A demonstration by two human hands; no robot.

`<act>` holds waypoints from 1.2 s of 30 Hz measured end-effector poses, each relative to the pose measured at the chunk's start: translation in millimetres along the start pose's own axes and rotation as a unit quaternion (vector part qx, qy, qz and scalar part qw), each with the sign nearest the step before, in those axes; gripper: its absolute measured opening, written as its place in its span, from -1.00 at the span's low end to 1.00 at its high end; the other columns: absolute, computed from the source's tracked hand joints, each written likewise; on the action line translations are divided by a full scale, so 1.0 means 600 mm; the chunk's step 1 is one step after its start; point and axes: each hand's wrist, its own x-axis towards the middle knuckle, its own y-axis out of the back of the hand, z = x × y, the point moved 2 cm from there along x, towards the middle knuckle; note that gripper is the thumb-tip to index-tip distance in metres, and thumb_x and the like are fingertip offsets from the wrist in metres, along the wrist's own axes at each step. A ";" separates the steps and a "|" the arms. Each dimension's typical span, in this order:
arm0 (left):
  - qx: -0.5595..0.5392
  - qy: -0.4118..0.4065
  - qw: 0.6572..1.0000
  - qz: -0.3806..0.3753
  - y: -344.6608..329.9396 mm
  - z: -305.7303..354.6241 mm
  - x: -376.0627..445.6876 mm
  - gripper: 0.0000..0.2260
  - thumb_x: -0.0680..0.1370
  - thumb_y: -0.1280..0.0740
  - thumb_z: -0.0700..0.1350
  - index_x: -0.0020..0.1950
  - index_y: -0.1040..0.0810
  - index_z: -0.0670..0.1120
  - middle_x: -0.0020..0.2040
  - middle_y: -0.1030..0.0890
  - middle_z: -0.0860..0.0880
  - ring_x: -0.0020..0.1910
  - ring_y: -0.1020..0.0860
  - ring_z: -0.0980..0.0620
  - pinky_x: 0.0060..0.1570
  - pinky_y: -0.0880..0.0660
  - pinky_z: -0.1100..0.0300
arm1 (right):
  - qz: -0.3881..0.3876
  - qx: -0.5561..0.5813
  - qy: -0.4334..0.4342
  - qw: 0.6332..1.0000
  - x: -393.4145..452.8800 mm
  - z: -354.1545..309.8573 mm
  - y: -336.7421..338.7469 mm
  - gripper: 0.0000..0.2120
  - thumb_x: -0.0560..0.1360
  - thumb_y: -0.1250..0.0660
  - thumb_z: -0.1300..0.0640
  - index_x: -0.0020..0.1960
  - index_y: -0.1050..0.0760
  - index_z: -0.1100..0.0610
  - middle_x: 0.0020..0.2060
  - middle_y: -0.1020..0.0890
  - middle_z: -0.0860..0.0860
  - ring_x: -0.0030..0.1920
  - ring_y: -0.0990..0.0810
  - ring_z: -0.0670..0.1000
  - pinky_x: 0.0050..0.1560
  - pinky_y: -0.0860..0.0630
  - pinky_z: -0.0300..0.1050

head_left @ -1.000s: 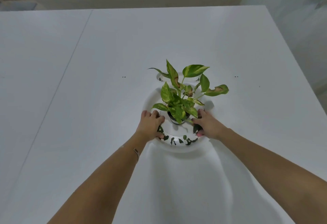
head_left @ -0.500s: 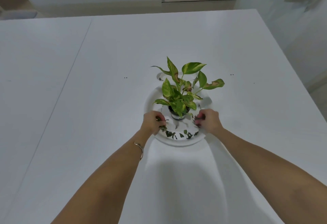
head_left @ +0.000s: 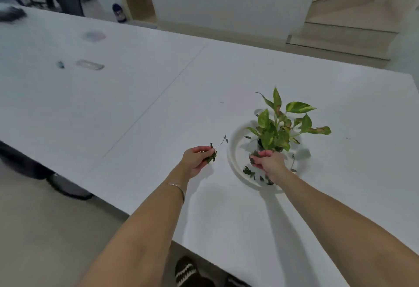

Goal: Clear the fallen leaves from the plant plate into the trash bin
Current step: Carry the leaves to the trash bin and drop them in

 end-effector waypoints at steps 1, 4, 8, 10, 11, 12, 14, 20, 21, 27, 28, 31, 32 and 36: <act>-0.024 -0.009 1.000 0.015 0.026 0.009 -0.018 -0.96 0.48 -0.39 -0.30 -0.12 -0.59 -0.18 -0.16 -0.64 -0.08 -0.21 -0.62 0.08 -0.12 -0.59 0.36 | -0.026 -0.003 0.002 1.000 -0.005 -0.006 -0.028 -0.80 0.40 -0.39 0.45 -0.27 -0.44 0.23 -0.13 -0.57 0.19 -0.20 -0.60 0.08 -0.29 -0.64 -0.27; -0.075 -0.028 0.995 0.051 0.111 0.033 -0.074 -0.96 0.50 -0.37 -0.30 -0.12 -0.58 -0.18 -0.20 -0.64 -0.06 -0.21 -0.62 0.09 -0.20 -0.59 0.39 | -0.097 -0.002 0.008 0.995 -0.026 -0.016 -0.118 -0.81 0.41 -0.35 0.48 -0.29 -0.45 0.27 -0.14 -0.58 0.22 -0.23 -0.60 0.07 -0.23 -0.65 -0.23; -0.124 -0.064 0.985 0.105 0.256 0.046 -0.153 -0.96 0.50 -0.36 -0.30 -0.11 -0.58 -0.19 -0.29 -0.67 -0.02 -0.20 -0.61 0.09 -0.09 -0.58 0.35 | -0.180 -0.028 0.018 0.983 -0.088 -0.018 -0.271 -0.86 0.41 -0.36 0.49 -0.25 -0.50 0.31 -0.19 -0.59 0.20 -0.21 -0.61 0.09 -0.26 -0.66 -0.25; -0.151 -0.080 0.976 0.136 0.334 0.041 -0.192 -0.94 0.50 -0.35 -0.32 -0.13 -0.57 -0.19 -0.32 -0.68 -0.02 -0.21 -0.61 0.09 -0.03 -0.56 0.32 | -0.223 -0.044 0.013 0.974 -0.126 -0.005 -0.354 -0.88 0.41 -0.35 0.48 -0.23 -0.51 0.32 -0.19 -0.60 0.18 -0.19 -0.62 0.10 -0.22 -0.66 -0.23; -0.166 -0.080 0.971 0.151 0.373 0.036 -0.211 -0.94 0.51 -0.34 -0.32 -0.13 -0.57 -0.19 -0.36 -0.68 0.00 -0.25 -0.62 0.11 -0.08 -0.57 0.34 | -0.246 -0.051 0.016 0.968 -0.145 0.003 -0.398 -0.88 0.42 -0.35 0.48 -0.23 -0.50 0.32 -0.19 -0.60 0.18 -0.18 -0.62 0.10 -0.20 -0.67 -0.22; -0.179 -0.083 0.966 0.169 0.427 0.024 -0.239 -0.93 0.51 -0.34 -0.33 -0.12 -0.56 -0.19 -0.40 -0.68 0.01 -0.30 -0.63 0.14 -0.16 -0.59 0.37 | -0.268 -0.058 0.007 0.962 -0.177 0.021 -0.451 -0.87 0.42 -0.35 0.48 -0.24 -0.50 0.31 -0.18 -0.60 0.18 -0.17 -0.62 0.10 -0.19 -0.67 -0.21; -0.190 -0.078 0.960 0.190 0.490 0.007 -0.275 -0.92 0.51 -0.32 -0.35 -0.12 -0.54 -0.19 -0.40 -0.68 0.00 -0.36 -0.63 0.16 -0.27 -0.59 0.39 | -0.295 -0.066 0.002 0.953 -0.207 0.053 -0.519 -0.86 0.42 -0.35 0.48 -0.25 -0.49 0.30 -0.16 -0.59 0.19 -0.15 -0.62 0.10 -0.18 -0.67 -0.19; -0.235 -0.052 0.934 0.262 0.661 -0.074 -0.369 -0.86 0.51 -0.30 -0.40 -0.18 -0.51 -0.19 -0.42 -0.64 -0.04 -0.45 -0.63 0.16 -0.36 -0.59 0.38 | -0.346 -0.120 -0.032 0.930 -0.302 0.188 -0.690 -0.84 0.40 -0.41 0.44 -0.23 -0.45 0.26 -0.15 -0.58 0.19 -0.17 -0.63 0.08 -0.34 -0.62 -0.28; -0.244 -0.041 0.928 0.279 0.681 -0.101 -0.378 -0.85 0.51 -0.28 -0.40 -0.19 -0.49 -0.19 -0.42 -0.64 -0.05 -0.49 -0.63 0.18 -0.39 -0.58 0.39 | -0.344 -0.138 -0.041 0.928 -0.316 0.215 -0.704 -0.83 0.40 -0.41 0.43 -0.25 -0.45 0.26 -0.19 -0.59 0.16 -0.22 -0.63 0.05 -0.36 -0.61 -0.27; -0.278 0.071 0.896 0.340 0.774 -0.292 -0.381 -0.88 0.46 -0.34 -0.43 -0.20 -0.53 -0.24 -0.22 -0.56 -0.16 -0.46 -0.62 0.11 -0.38 -0.61 0.32 | -0.322 -0.236 -0.128 0.908 -0.336 0.418 -0.763 -0.77 0.38 -0.42 0.45 -0.32 -0.44 0.23 -0.35 -0.55 0.14 -0.35 -0.56 0.03 -0.42 -0.58 -0.27; -0.284 0.085 0.893 0.339 0.759 -0.303 -0.382 -0.88 0.44 -0.37 -0.42 -0.20 -0.54 -0.23 -0.21 -0.58 -0.16 -0.39 -0.63 0.06 -0.34 -0.62 0.29 | -0.307 -0.245 -0.147 0.908 -0.339 0.421 -0.748 -0.76 0.38 -0.41 0.46 -0.33 -0.43 0.22 -0.35 -0.55 0.15 -0.33 -0.55 0.03 -0.42 -0.58 -0.27; -0.310 0.125 0.870 0.363 0.793 -0.370 -0.329 -0.84 0.42 -0.39 -0.41 -0.24 -0.53 -0.18 -0.20 -0.58 -0.13 -0.22 -0.56 0.00 -0.14 -0.56 0.18 | -0.278 -0.255 -0.180 0.909 -0.305 0.494 -0.782 -0.73 0.38 -0.39 0.50 -0.34 -0.40 0.24 -0.31 -0.55 0.18 -0.33 -0.55 0.06 -0.47 -0.59 -0.27; -0.322 0.140 0.856 0.380 0.828 -0.424 -0.279 -0.83 0.43 -0.39 -0.41 -0.26 -0.52 -0.17 -0.22 -0.57 -0.11 -0.22 -0.54 0.01 -0.10 -0.53 0.18 | -0.274 -0.276 -0.192 0.901 -0.270 0.562 -0.810 -0.75 0.38 -0.39 0.50 -0.34 -0.41 0.25 -0.28 -0.56 0.20 -0.32 -0.56 0.06 -0.48 -0.59 -0.28; -0.311 0.174 0.840 0.408 0.859 -0.512 -0.207 -0.81 0.44 -0.40 -0.37 -0.29 -0.55 -0.12 -0.21 -0.58 -0.11 -0.22 -0.54 -0.02 -0.16 -0.50 0.21 | -0.260 -0.313 -0.230 0.884 -0.223 0.673 -0.824 -0.89 0.41 -0.37 0.48 -0.19 -0.52 0.31 -0.26 -0.58 0.16 -0.28 -0.58 0.06 -0.46 -0.60 -0.29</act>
